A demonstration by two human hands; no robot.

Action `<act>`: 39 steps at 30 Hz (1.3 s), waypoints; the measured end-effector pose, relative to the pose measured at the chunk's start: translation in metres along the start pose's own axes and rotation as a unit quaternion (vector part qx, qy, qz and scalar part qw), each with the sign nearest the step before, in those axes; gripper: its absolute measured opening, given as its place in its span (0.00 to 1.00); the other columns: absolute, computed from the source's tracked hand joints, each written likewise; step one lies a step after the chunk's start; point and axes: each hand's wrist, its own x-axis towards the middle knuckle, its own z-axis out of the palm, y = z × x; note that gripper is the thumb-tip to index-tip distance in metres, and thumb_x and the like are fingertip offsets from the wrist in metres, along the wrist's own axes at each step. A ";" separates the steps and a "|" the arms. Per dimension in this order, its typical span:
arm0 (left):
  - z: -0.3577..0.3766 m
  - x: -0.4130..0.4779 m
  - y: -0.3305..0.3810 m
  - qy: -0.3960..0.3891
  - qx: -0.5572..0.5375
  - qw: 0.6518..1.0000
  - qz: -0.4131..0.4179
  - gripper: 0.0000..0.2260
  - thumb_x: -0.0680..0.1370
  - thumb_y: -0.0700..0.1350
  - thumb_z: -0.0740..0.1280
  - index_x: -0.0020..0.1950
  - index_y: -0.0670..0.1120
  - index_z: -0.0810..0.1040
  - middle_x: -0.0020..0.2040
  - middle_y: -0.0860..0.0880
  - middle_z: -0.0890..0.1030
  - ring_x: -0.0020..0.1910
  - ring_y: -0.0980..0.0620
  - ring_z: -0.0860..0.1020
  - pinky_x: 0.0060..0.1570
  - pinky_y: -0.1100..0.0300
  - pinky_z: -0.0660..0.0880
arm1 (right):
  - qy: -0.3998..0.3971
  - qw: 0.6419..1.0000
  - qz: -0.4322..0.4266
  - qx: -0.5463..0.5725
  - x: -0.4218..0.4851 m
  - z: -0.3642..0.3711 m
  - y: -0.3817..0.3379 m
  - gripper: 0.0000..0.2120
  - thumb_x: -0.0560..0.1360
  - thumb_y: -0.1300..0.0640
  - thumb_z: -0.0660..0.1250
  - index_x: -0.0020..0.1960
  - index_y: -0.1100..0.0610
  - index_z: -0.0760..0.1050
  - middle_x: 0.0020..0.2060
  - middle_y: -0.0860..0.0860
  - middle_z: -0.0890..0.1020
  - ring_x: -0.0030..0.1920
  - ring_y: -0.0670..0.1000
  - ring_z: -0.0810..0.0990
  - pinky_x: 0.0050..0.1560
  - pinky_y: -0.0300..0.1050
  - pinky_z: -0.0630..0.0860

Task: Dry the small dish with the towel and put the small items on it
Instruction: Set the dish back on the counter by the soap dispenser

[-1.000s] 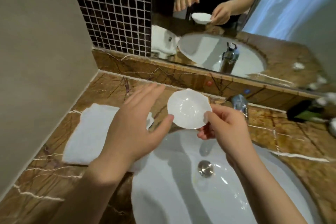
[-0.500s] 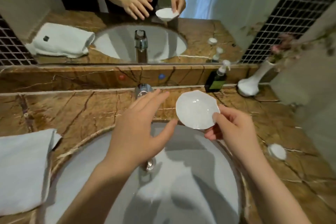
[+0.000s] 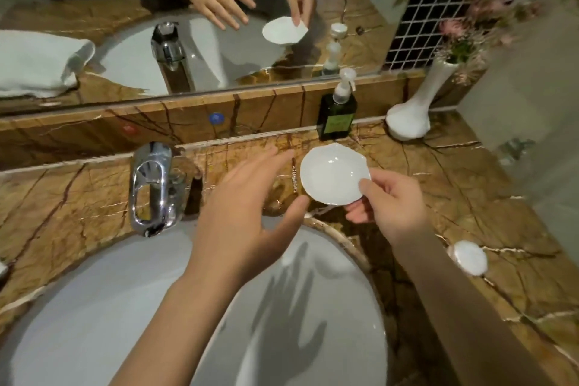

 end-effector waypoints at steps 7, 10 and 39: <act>0.024 0.004 -0.015 0.023 0.010 1.000 0.011 0.23 0.75 0.59 0.57 0.69 0.55 0.69 0.63 0.63 0.70 0.66 0.65 0.64 0.63 0.59 0.61 | -0.045 0.998 -0.020 0.030 0.031 0.029 0.031 0.12 0.79 0.62 0.57 0.51 0.53 0.79 0.25 0.53 0.80 0.24 0.48 0.79 0.27 0.41 0.78; 0.030 0.003 -0.023 0.023 0.002 1.000 -0.003 0.22 0.75 0.58 0.58 0.68 0.55 0.70 0.63 0.60 0.72 0.67 0.57 0.68 0.63 0.59 0.63 | -0.054 0.998 -0.032 0.027 0.040 0.039 0.042 0.11 0.78 0.63 0.57 0.49 0.58 0.79 0.24 0.54 0.79 0.24 0.48 0.78 0.29 0.43 0.78; 0.017 -0.023 -0.055 -0.015 0.010 0.997 -0.070 0.24 0.73 0.63 0.55 0.68 0.59 0.70 0.70 0.58 0.71 0.66 0.65 0.63 0.62 0.62 0.60 | 0.005 0.995 0.039 0.087 0.043 0.068 0.047 0.21 0.75 0.66 0.62 0.68 0.57 0.71 0.26 0.57 0.80 0.22 0.49 0.74 0.26 0.40 0.73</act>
